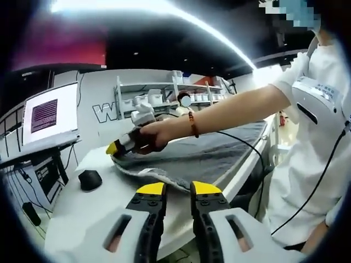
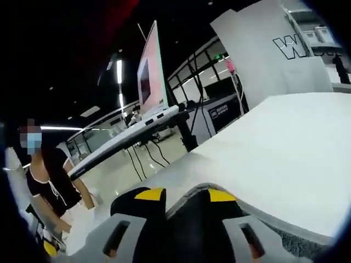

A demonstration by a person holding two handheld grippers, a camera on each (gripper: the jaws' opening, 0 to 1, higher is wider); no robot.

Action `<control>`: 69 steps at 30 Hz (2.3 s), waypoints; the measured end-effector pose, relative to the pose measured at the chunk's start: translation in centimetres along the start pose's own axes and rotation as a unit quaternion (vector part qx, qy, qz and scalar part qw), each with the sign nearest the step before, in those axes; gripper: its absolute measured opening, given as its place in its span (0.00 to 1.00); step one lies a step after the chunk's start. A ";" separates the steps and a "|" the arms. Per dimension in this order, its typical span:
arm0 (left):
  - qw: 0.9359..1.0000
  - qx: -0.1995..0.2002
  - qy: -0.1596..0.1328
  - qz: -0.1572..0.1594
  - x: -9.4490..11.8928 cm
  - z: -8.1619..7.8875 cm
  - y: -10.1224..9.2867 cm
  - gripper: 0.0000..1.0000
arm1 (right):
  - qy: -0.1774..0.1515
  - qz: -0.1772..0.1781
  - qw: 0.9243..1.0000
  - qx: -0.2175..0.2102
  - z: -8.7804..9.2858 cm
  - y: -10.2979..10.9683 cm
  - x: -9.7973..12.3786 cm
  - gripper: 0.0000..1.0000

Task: Open the folded towel by lifting each exposed corner and separating the folded layers until the towel lies flat within the target outline without major curled edges

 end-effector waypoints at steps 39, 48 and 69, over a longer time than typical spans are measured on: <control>1.000 0.002 -0.017 -0.024 -2.8 -2.8 1.7 0.27 | -0.011 0.018 0.991 0.133 -0.2 1.5 4.8 0.52; 0.999 0.016 -0.046 -0.001 -5.2 -4.5 0.6 0.30 | -0.017 0.028 0.990 0.135 -0.1 -0.1 8.4 0.52; 0.997 0.049 -0.028 0.052 -9.9 -4.2 -2.2 0.42 | -0.035 0.021 0.992 0.119 3.2 -1.7 14.5 0.56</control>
Point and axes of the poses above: the point that each gripper's makers call its tool centre point, and the gripper's own axes: x roughly backward along the fingers, y roughly to its left, z roughly out of its underside, the point moved 4 cm from there along x, roughly backward along the fingers, and after that the axes turned 7 degrees about -x, right-handed, at the moved point
